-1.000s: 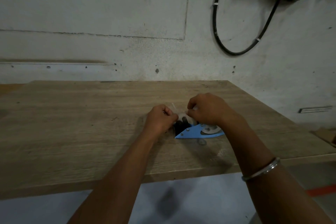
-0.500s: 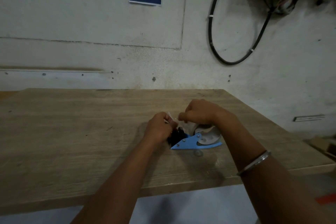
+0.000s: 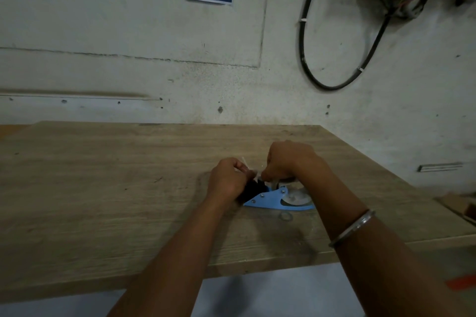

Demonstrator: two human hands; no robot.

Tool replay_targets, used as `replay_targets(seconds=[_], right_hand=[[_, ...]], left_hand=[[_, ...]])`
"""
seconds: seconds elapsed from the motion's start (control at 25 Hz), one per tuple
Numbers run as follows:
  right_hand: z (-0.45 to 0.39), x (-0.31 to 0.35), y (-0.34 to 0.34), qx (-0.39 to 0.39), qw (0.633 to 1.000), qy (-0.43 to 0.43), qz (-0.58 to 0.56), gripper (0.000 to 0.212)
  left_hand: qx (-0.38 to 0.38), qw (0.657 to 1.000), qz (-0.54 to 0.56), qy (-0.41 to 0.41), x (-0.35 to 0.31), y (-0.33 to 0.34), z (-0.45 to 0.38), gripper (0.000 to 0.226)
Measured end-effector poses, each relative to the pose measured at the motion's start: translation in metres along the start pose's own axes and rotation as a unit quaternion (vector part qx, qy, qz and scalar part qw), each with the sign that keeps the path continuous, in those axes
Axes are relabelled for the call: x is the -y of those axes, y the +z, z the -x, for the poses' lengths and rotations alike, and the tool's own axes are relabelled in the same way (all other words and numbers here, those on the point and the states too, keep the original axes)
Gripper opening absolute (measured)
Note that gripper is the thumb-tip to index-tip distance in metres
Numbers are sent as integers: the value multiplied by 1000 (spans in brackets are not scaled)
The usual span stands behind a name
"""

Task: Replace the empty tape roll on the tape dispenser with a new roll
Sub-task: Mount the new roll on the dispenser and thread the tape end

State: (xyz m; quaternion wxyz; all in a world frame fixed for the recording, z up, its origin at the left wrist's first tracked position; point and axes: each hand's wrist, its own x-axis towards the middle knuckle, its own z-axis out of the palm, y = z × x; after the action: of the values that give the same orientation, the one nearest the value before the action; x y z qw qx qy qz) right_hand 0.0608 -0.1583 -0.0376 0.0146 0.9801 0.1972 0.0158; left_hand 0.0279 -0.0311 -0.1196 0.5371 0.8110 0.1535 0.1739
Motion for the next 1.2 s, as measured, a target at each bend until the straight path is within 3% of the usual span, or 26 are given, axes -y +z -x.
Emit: replay_targets(seconds=[0.28, 0.56, 0.76, 0.92, 1.2], right_hand=[[0, 0, -3, 16, 1000, 16, -22, 21], [2, 11, 0, 5, 998, 33, 47, 40], [5, 13, -1, 31, 998, 31, 36, 23], [4, 7, -5, 37, 998, 40, -3, 25], [5, 11, 5, -20, 997, 41, 55, 29]], left_hand=[[-17, 999, -51, 4, 0, 5, -2, 22], [-15, 999, -17, -29, 1, 1, -5, 21], [-23, 999, -24, -17, -1, 2, -2, 18], [-22, 999, -47, 3, 0, 3, -1, 23], [-23, 995, -93, 23, -2, 3, 6, 25]])
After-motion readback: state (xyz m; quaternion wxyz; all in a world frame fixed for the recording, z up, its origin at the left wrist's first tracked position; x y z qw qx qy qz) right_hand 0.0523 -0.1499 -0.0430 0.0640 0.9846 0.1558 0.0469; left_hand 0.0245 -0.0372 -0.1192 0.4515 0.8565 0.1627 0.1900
